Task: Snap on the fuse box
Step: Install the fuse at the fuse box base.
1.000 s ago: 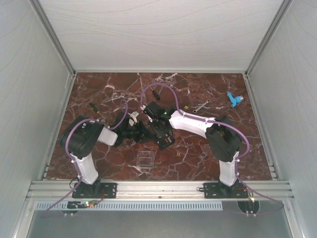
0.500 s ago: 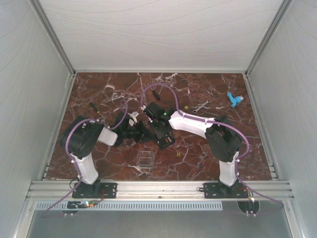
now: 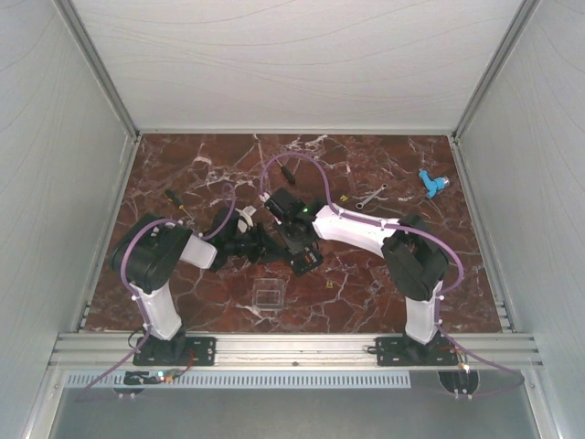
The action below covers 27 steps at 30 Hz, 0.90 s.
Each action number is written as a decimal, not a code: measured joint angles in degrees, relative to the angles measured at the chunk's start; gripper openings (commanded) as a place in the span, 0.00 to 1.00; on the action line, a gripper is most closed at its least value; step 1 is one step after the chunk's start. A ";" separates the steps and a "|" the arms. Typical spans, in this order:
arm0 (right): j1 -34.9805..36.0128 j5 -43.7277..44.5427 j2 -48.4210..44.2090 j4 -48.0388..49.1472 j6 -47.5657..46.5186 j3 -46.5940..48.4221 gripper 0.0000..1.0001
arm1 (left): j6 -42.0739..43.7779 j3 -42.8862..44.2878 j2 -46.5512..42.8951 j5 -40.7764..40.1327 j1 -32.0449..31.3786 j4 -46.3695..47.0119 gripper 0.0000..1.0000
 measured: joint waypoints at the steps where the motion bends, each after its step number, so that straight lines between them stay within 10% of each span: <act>1: 0.00 0.11 0.00 0.00 0.00 0.00 0.13 | 0.00 0.00 0.00 0.00 0.00 0.00 0.26; 27: 0.39 0.17 0.52 -0.11 -0.09 0.00 0.07 | -0.09 0.00 0.00 0.00 0.00 -0.02 0.26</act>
